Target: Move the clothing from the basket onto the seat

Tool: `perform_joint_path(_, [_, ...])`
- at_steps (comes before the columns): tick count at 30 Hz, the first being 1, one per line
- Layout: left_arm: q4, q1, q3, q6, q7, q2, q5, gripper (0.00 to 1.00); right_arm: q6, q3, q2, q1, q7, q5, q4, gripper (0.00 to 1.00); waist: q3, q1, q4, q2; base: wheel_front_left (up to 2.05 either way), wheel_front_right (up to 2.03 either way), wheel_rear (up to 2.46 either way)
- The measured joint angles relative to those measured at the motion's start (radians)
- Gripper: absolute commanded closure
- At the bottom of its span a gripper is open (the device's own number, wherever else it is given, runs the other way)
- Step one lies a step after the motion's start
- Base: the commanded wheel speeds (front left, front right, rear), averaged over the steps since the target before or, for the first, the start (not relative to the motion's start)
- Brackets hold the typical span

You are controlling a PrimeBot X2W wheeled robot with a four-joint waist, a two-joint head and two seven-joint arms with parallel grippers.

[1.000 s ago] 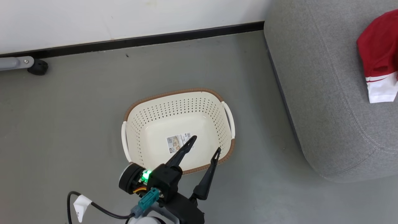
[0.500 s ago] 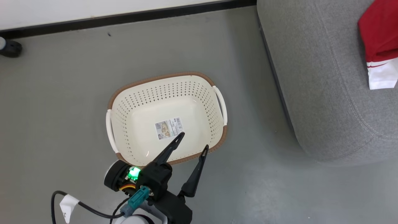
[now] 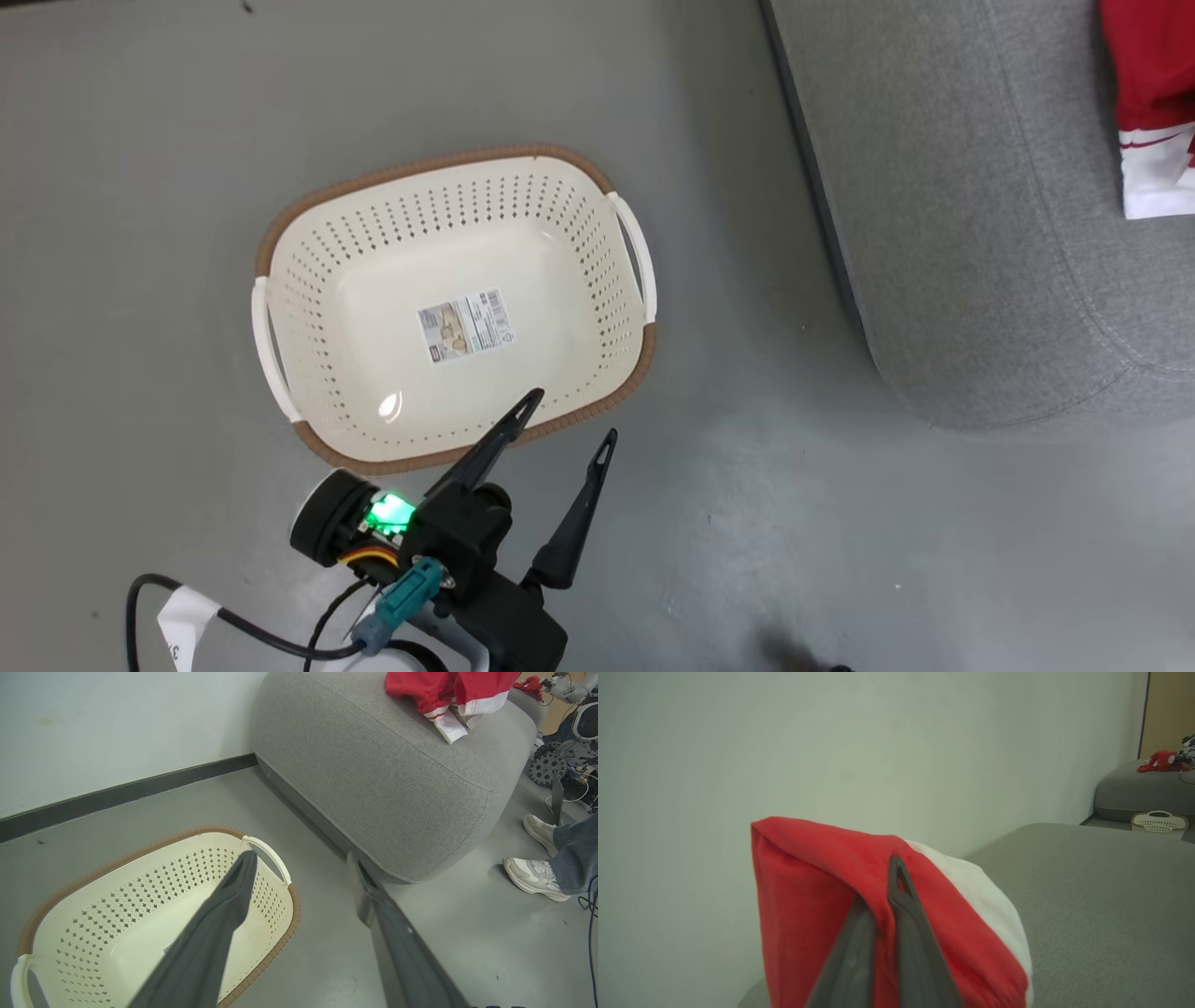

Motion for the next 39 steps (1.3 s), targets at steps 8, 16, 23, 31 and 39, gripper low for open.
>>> perform_joint_path(8, [-0.052,-0.016,0.020,0.010,0.022,0.022,0.016,0.00,0.002,-0.009,0.017,-0.044,0.000,0.006,0.007,1.00,0.090,0.0000,-0.002,0.0001,0.00,0.00,0.00])
perform_joint_path(16, [-0.100,-0.031,0.048,0.024,0.030,0.040,0.034,0.00,0.006,-0.012,0.037,-0.079,0.000,0.005,0.008,1.00,0.179,-0.0001,0.003,0.0000,0.00,0.00,0.00])
perform_joint_path(23, [-0.102,-0.044,0.071,0.032,0.030,0.054,0.049,0.00,0.010,-0.012,0.065,-0.097,0.000,-0.006,0.035,1.00,0.228,0.0000,0.002,0.0000,0.00,0.00,0.00])
perform_joint_path(31, [-0.107,-0.047,0.079,0.040,0.030,0.058,0.050,0.00,0.011,-0.023,0.064,-0.110,0.000,-0.012,0.053,1.00,0.245,-0.0001,-0.010,0.0000,0.00,0.00,0.00])
perform_joint_path(39, [-0.091,-0.055,0.073,0.040,0.022,0.046,0.058,0.00,0.011,-0.030,0.063,-0.116,0.000,-0.049,0.062,0.00,0.228,-0.0001,-0.016,0.0000,0.00,0.00,0.00])
